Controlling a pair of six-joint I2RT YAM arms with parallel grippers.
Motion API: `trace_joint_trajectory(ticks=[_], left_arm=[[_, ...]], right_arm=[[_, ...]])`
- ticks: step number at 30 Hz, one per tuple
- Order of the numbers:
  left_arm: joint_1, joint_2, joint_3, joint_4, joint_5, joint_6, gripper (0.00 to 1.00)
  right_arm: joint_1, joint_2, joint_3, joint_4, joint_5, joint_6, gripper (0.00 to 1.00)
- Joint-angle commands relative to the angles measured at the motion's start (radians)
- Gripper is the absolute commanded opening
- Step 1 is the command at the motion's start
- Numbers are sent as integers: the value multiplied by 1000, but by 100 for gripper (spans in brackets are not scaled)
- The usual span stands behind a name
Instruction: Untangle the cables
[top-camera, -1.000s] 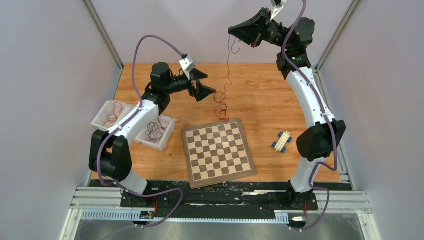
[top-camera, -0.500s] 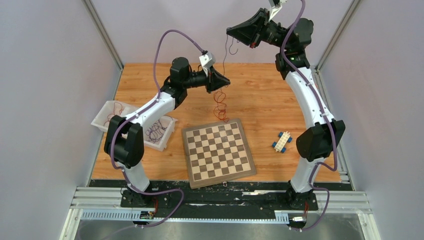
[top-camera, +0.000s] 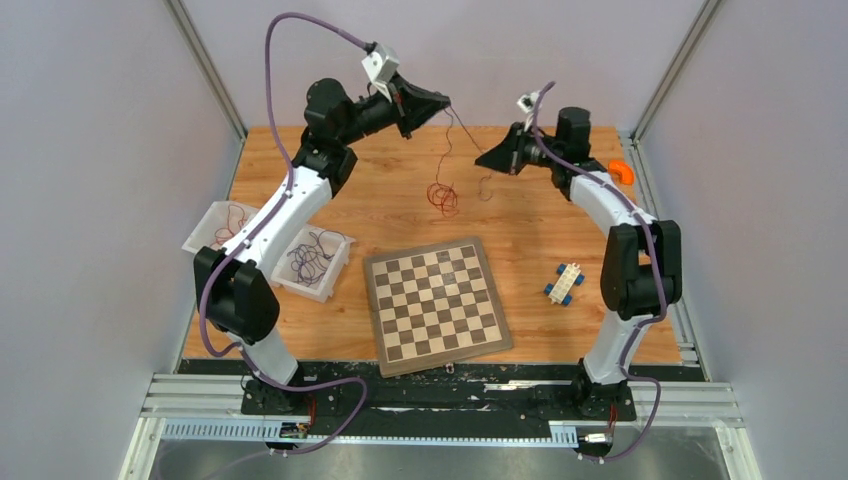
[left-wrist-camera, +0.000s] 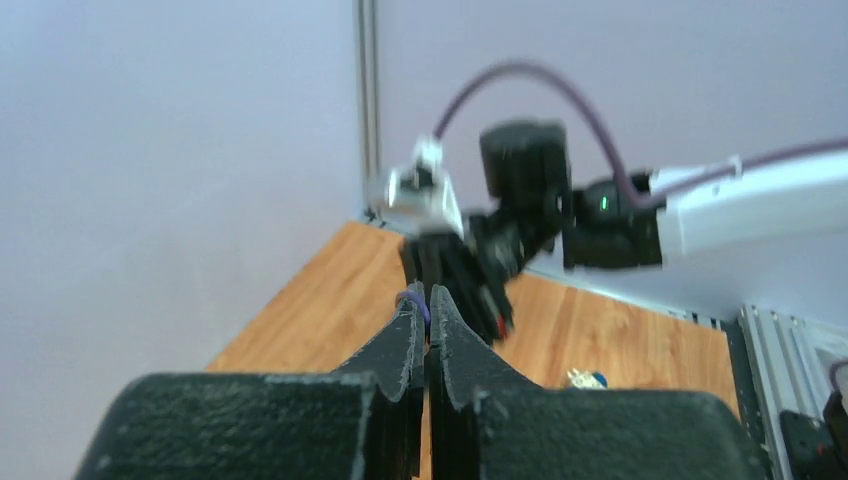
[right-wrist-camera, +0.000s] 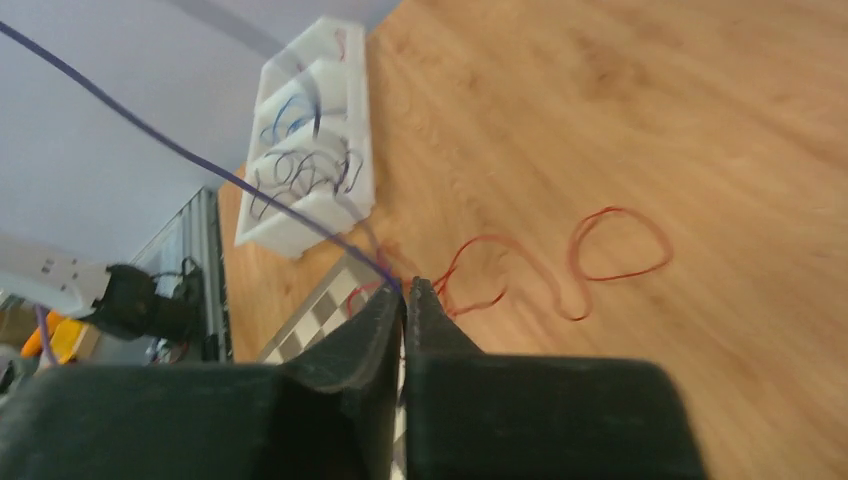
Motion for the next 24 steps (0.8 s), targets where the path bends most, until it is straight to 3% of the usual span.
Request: trace_joint_trajectory(ticks=[1,5,8,12,19,21,23,24], left_arm=[[15,48,142,35,-91,-60,0],[22,66,194,-9,-112,-67,0],[23,54,174,-1,-122,-93,0],[24,46,168,11,-134,-146,0],[27,70,211,34,-124,-296,0],[31,72,219,41,-127,-327,0],[38,74,234,47,-132,-362,0],[43,76,247,48,-136,-386,0]], right_arm=[[103,-29,-7,-2,-78,-118,12],[105,-5,4,-7,-64,-163,62],[122,-2,40,14,-23,-216,80],[150,-11,-2,176,104,-253,99],[234,116,58,336,161,-279,97],[255,157,88,338,150,-267,85],[268,186,83,339,147,-276,62],[272,194,67,340,165,-288,45]])
